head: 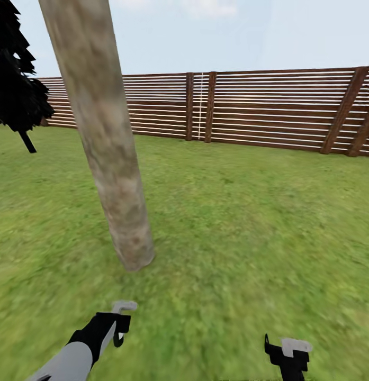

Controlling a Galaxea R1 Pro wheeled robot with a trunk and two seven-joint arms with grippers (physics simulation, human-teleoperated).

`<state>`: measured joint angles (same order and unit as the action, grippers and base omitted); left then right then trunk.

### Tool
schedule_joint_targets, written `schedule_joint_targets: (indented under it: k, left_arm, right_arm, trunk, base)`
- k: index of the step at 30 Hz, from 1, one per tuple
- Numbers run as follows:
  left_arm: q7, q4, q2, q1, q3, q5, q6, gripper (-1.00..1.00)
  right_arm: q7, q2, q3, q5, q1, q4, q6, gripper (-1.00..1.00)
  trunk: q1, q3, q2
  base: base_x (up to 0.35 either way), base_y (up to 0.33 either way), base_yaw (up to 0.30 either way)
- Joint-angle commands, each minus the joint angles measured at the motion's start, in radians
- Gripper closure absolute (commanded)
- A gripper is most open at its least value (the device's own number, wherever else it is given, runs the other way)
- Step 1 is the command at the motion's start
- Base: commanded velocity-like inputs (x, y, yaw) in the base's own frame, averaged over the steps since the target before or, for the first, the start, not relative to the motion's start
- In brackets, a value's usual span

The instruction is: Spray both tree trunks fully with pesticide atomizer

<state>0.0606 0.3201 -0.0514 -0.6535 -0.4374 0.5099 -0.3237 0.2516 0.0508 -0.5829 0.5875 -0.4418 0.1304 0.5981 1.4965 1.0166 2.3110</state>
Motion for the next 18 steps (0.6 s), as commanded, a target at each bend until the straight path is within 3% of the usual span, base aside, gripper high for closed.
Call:
schedule_joint_targets:
  k: [1,4,8,10,13,18]
  left_arm:
    - [-0.009,0.001,0.0,0.0,0.0,-0.002,0.0,1.0]
    - [-0.012,0.006,-0.003,-0.003,0.0,-0.003,0.001,1.0]
    - [-0.01,0.003,0.004,-0.075,0.0,-0.004,-0.021,1.0]
    - [-0.004,0.009,0.037,-0.096,-0.005,-0.004,-0.1,1.0]
    - [-0.001,0.018,0.085,-0.102,-0.007,-0.007,-0.12,1.0]
    - [-0.003,0.019,0.032,-0.103,-0.002,-0.007,-0.124,1.0]
  right_arm:
    - [0.0,0.0,0.0,0.0,0.0,0.0,0.0,-1.0]
    - [0.0,0.0,0.0,0.0,0.0,0.0,0.0,-1.0]
    - [0.0,0.0,0.0,0.0,0.0,0.0,0.0,-1.0]
    - [0.0,0.001,0.0,0.0,0.0,0.0,0.0,-1.0]
    - [0.0,0.001,0.0,0.0,0.0,0.0,0.0,-1.0]
    - [-0.001,0.001,0.0,0.0,0.0,0.001,0.0,-1.0]
  trunk:
    - [0.0,0.0,0.0]
    - [0.0,0.0,0.0]
    - [0.0,0.0,0.0]
    - [0.0,0.0,0.0]
    - [0.0,0.0,0.0]
    - [0.0,0.0,0.0]
  base:
    - [0.003,-0.166,-0.203]
    - [0.001,-0.052,-0.088]
    - [0.0,-0.003,-0.005]
    - [0.0,0.0,0.0]
    - [0.0,0.0,0.0]
    - [-0.021,0.016,0.0]
